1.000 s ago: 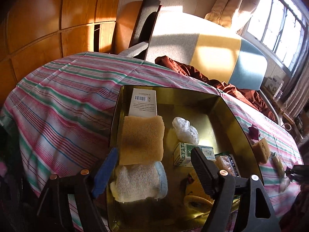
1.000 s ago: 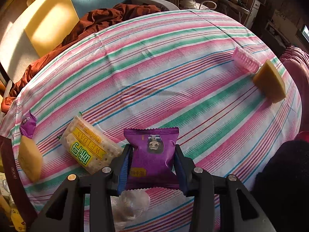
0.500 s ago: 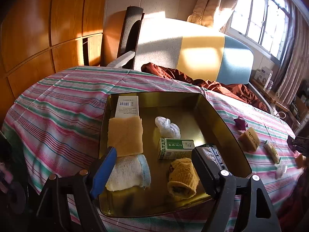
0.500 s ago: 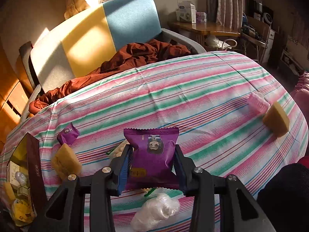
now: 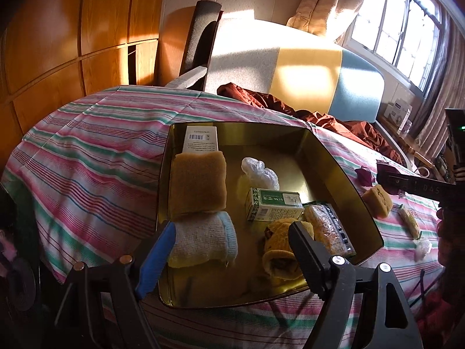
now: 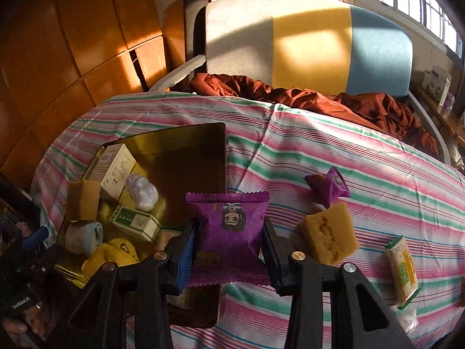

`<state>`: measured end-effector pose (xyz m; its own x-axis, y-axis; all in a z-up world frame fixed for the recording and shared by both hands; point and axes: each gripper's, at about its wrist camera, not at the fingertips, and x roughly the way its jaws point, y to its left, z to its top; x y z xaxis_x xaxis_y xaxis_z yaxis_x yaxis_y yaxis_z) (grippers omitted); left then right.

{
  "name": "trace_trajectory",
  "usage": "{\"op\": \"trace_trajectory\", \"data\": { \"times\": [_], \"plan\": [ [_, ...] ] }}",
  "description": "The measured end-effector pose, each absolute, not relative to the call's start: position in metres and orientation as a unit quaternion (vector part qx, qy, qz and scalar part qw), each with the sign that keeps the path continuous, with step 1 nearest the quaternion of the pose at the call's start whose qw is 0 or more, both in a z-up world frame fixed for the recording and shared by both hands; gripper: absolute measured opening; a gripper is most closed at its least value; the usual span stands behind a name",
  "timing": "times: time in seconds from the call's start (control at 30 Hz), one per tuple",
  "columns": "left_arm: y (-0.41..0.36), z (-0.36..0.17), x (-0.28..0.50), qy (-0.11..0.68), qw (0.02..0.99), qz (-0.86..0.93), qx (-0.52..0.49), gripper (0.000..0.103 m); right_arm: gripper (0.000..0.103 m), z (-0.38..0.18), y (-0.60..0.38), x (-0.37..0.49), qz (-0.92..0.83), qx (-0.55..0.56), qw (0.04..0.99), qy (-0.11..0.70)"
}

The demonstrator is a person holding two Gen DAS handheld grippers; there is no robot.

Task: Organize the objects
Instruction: 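Drop the purple packet into the gold tray by opening the right tool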

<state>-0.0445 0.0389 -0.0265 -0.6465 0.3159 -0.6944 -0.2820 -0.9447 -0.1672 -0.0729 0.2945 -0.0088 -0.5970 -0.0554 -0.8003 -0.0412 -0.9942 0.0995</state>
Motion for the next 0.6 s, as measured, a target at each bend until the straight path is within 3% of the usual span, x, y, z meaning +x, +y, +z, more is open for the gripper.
{"op": "trace_trajectory", "data": {
  "times": [0.43,0.6],
  "plan": [
    [0.022,-0.035,-0.046,-0.044,0.158,0.902,-0.398,0.081,0.044,-0.051,0.234,-0.131,-0.870,0.492,0.025,-0.023],
    [0.020,-0.037,-0.047,-0.045,0.155,0.902,-0.401,0.081,0.054,-0.058,0.237,-0.131,-0.867,0.496,0.030,-0.032]
  ]
}}
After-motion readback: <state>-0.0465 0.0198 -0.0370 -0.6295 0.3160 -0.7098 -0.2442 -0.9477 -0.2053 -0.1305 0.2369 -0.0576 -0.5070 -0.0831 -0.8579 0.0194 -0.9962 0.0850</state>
